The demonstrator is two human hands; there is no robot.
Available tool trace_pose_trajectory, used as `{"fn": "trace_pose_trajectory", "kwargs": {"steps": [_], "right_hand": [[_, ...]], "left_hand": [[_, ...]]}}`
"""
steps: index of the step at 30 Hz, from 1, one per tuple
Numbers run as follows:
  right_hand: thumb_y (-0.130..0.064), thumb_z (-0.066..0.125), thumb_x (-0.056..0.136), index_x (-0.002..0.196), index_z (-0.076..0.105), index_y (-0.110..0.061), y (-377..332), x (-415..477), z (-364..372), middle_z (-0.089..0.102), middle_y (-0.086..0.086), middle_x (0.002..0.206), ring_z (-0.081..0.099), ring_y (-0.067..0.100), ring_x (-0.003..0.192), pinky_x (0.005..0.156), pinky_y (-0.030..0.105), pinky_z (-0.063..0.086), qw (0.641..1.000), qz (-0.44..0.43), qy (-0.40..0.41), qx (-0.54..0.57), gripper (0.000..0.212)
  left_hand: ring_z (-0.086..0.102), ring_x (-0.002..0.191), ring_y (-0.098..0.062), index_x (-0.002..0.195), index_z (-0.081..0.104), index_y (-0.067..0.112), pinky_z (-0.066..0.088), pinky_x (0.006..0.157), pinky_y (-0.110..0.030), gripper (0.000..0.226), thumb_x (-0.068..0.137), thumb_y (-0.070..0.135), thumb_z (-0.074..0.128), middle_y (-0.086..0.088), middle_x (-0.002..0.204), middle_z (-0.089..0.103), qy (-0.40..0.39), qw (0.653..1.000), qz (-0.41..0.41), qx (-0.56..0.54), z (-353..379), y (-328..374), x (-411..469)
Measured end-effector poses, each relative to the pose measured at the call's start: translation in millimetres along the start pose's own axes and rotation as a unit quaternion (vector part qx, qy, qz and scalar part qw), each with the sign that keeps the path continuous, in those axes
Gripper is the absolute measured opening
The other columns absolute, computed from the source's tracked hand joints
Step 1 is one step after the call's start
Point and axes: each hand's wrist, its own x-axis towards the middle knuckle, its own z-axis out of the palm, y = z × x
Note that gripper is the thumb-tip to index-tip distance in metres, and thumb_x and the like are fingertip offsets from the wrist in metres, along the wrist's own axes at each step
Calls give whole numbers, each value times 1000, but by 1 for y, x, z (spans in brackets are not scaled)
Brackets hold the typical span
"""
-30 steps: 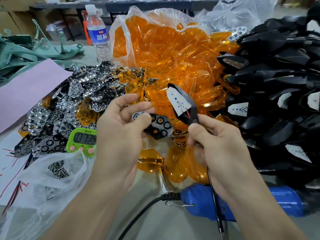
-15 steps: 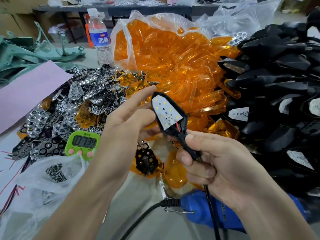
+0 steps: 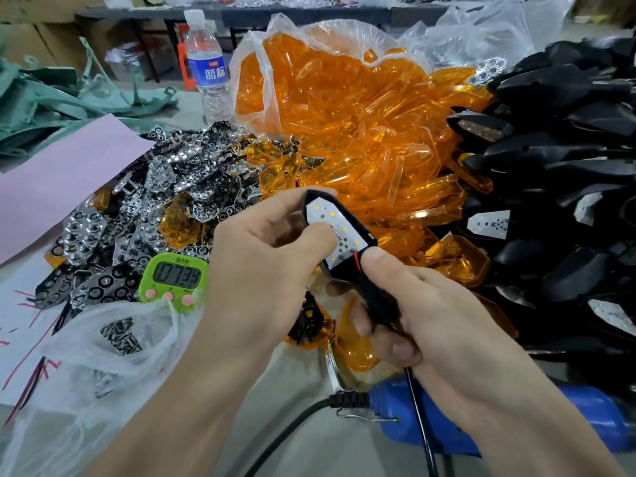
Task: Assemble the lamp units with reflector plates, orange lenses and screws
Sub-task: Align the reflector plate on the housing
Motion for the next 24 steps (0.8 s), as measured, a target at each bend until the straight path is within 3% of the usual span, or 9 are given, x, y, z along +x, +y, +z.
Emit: {"fn": "trace_pose_trajectory", "kwargs": {"steps": [3, 5, 8, 13, 15, 19, 24], "right_hand": [[-63, 55, 88, 65, 72, -13, 4, 2, 5, 52, 5, 57, 34, 9, 40, 40, 16, 27, 996, -13, 59, -72, 57], [-61, 56, 90, 65, 66, -5, 8, 4, 8, 50, 4, 52, 34, 9, 38, 38, 15, 27, 990, -21, 97, -96, 62], [-64, 55, 92, 69, 68, -9, 10, 4, 8, 49, 2, 51, 36, 10, 40, 39, 20, 30, 984, -31, 124, -122, 60], [-90, 46, 75, 68, 72, -24, 10, 1, 11, 48, -6, 47, 40, 8, 41, 48, 27, 36, 971, -52, 141, -184, 71], [-92, 42, 69, 63, 70, -27, 8, 0, 14, 45, -9, 42, 39, 6, 39, 48, 26, 36, 968, -57, 151, -191, 71], [-87, 45, 72, 70, 65, -14, 7, -2, 12, 40, -8, 40, 35, 6, 36, 47, 30, 35, 962, -63, 165, -209, 76], [-91, 44, 69, 71, 63, -12, 5, -5, 12, 40, -8, 39, 36, 6, 35, 46, 29, 34, 956, -67, 173, -226, 82]], "left_hand": [[70, 69, -20, 90, 81, 21, 58, 60, -38, 22, 78, 10, 66, -7, 79, 77, -4, 1000, 5, -2, 2, 2, -2], [67, 66, -33, 85, 80, 15, 57, 57, -51, 16, 81, 15, 65, -17, 79, 74, -4, 1000, -4, -19, 3, 2, -4], [67, 76, -49, 82, 79, 12, 56, 65, -65, 19, 86, 21, 63, -23, 82, 74, -2, 999, -19, -27, 3, 3, -3], [74, 70, -33, 82, 84, 20, 65, 64, -43, 24, 91, 10, 63, -12, 79, 78, -7, 999, -28, -29, -1, 3, 0], [74, 70, -35, 83, 84, 20, 64, 62, -42, 22, 87, 13, 63, -12, 79, 78, -8, 999, -28, -27, -1, 2, 0], [74, 73, -38, 85, 84, 18, 64, 63, -38, 24, 86, 11, 61, -15, 80, 78, -24, 999, -27, -30, -2, 2, 0], [75, 74, -38, 85, 84, 18, 64, 62, -36, 28, 86, 8, 58, -15, 83, 78, -38, 999, -15, -22, -5, 1, 0]]}}
